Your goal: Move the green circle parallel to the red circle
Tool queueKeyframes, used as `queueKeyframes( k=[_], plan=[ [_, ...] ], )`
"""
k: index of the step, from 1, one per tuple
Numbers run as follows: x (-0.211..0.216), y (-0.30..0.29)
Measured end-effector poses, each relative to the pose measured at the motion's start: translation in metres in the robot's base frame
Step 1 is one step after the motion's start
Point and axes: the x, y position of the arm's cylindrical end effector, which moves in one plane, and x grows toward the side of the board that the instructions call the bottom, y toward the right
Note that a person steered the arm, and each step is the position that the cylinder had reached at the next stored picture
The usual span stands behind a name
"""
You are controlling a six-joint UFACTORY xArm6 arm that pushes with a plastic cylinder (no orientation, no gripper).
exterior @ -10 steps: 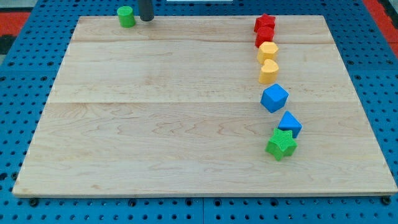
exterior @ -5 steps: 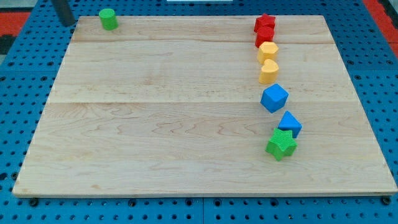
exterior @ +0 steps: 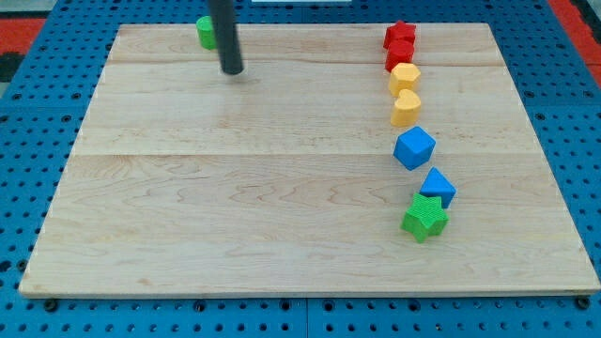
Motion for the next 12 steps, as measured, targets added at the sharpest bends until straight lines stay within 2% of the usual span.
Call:
queueKeyframes(
  k=[1, 2, 3, 4, 5, 12],
  plan=[
    [-0.064, -0.012],
    [-0.073, -0.035],
    [-0.038, -0.093],
    [0.003, -0.069],
    [0.026, -0.021],
    [0.026, -0.020]
  ],
)
